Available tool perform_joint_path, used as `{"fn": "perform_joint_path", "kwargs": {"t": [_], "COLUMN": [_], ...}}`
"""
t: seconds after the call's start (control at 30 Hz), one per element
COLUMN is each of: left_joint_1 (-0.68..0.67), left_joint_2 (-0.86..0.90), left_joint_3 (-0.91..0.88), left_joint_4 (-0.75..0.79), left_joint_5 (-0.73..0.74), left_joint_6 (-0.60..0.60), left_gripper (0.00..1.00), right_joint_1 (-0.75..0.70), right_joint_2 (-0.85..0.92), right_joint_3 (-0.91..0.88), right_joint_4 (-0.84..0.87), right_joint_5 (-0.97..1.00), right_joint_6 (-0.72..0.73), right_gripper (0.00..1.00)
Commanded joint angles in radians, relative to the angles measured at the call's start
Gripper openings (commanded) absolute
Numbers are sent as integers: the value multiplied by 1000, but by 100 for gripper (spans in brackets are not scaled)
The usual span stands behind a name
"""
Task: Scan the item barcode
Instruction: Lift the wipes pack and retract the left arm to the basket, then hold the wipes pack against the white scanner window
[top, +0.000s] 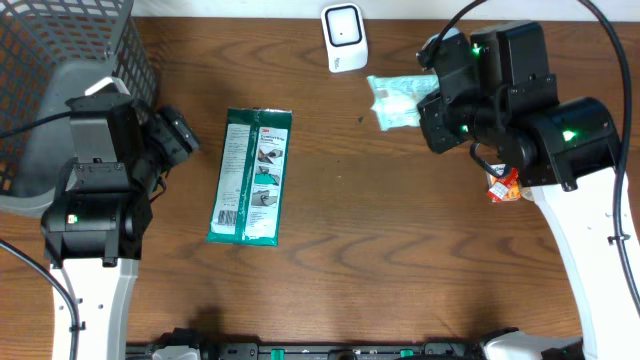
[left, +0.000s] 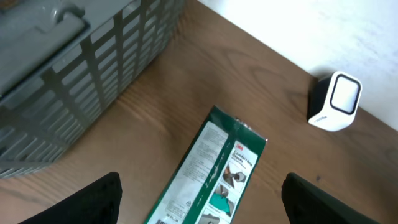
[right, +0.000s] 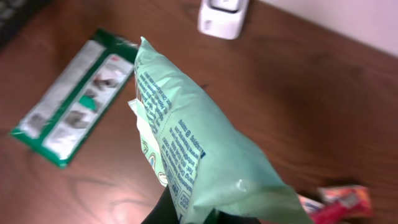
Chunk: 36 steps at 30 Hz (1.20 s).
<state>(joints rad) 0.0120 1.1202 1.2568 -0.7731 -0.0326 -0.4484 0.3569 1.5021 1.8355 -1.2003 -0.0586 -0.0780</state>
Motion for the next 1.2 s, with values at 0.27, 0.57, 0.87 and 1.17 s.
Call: {"fn": "perform_joint_path", "kwargs": {"t": [0.27,0.57,0.87,1.17], "left_joint_1": [4,4,4,4], "left_joint_2": [3,3,3,3], "left_joint_3": [0,0,0,0], "left_joint_4": [-12,-12,-12,-12], "left_joint_5": [-10,-10,-10,-10], "left_joint_6": [2,2,2,2], "left_gripper": [83,83,83,83], "right_joint_1": [160,247,211,177], "right_joint_2": [300,534,719,824], "right_joint_3": [280,280,279,279], "right_joint_4": [10,388,674,942], "right_joint_5": [416,770,817,822], "right_joint_6": [-345,-667,-765,-1005], "right_gripper": [1,1,1,1]}}
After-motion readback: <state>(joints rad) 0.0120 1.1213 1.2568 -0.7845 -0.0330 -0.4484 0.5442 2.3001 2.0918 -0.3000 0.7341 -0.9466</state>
